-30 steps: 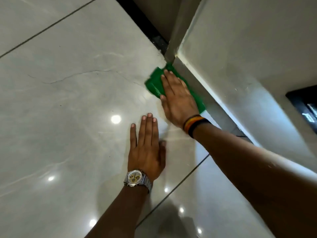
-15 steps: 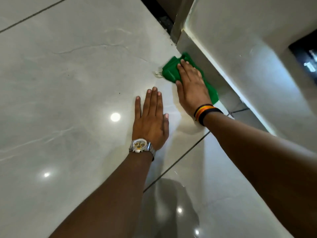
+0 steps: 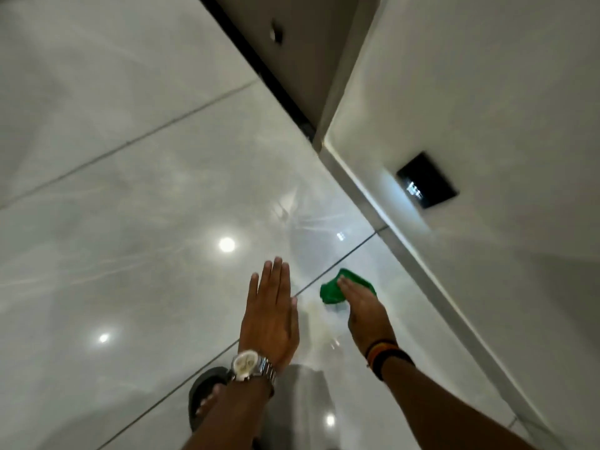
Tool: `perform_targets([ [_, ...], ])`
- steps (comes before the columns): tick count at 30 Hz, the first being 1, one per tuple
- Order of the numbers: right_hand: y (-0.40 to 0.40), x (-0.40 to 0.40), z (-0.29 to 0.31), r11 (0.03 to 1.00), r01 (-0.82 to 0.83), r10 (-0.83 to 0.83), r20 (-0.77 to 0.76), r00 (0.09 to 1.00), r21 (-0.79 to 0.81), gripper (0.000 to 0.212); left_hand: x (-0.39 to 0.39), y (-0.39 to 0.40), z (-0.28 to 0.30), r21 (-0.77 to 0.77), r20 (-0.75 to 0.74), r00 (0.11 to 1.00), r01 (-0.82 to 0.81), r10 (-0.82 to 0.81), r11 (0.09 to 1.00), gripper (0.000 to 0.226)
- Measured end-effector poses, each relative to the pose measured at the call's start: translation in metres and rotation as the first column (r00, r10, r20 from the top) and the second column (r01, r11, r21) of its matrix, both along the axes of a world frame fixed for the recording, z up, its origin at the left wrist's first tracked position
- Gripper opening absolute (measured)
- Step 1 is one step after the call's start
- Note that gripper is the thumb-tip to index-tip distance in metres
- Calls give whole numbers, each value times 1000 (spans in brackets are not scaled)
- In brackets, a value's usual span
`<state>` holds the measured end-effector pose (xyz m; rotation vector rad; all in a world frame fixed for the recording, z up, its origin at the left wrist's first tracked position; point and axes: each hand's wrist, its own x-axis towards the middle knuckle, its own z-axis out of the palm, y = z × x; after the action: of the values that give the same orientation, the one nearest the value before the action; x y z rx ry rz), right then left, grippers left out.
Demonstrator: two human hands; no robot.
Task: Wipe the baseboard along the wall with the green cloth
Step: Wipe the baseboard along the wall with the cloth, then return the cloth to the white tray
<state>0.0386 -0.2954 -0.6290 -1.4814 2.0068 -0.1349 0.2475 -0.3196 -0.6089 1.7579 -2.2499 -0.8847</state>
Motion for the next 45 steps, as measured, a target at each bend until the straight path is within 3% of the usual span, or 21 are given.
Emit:
perform_targets([
  [6, -11, 46, 210, 985, -7, 18, 61, 998, -173, 69, 17, 11, 206, -109, 74, 997, -23, 31, 994, 67],
  [14, 30, 75, 521, 867, -192, 224, 16, 974, -461, 72, 11, 68, 512, -270, -7, 988, -150, 154, 951, 65],
  [17, 61, 70, 603, 823, -234, 236, -64, 970, -518, 69, 17, 100, 579, -331, 16, 989, -133, 147, 934, 65],
  [22, 136, 37, 689, 734, -271, 186, -200, 962, -622, 66, -7, 156, 632, -374, 10, 999, -30, 37, 927, 65],
  [25, 198, 0, 716, 728, -277, 151, -246, 957, -627, 66, -43, 191, 656, -383, -40, 998, 33, -52, 923, 65],
  [29, 288, -63, 733, 797, -205, 78, -240, 968, -568, 76, -103, 252, 667, -397, -80, 988, 93, -136, 913, 65],
  [35, 414, -160, 720, 868, -137, -12, -298, 955, -477, 74, -195, 353, 645, -357, -69, 975, 174, -212, 918, 66],
  [40, 475, -221, 678, 915, -96, 18, -199, 980, -392, 71, -260, 409, 629, -317, -42, 991, 105, -124, 943, 66],
  [45, 473, -230, 641, 963, -69, 62, -37, 997, -261, 54, -278, 445, 632, -344, 29, 996, 92, -87, 935, 64],
])
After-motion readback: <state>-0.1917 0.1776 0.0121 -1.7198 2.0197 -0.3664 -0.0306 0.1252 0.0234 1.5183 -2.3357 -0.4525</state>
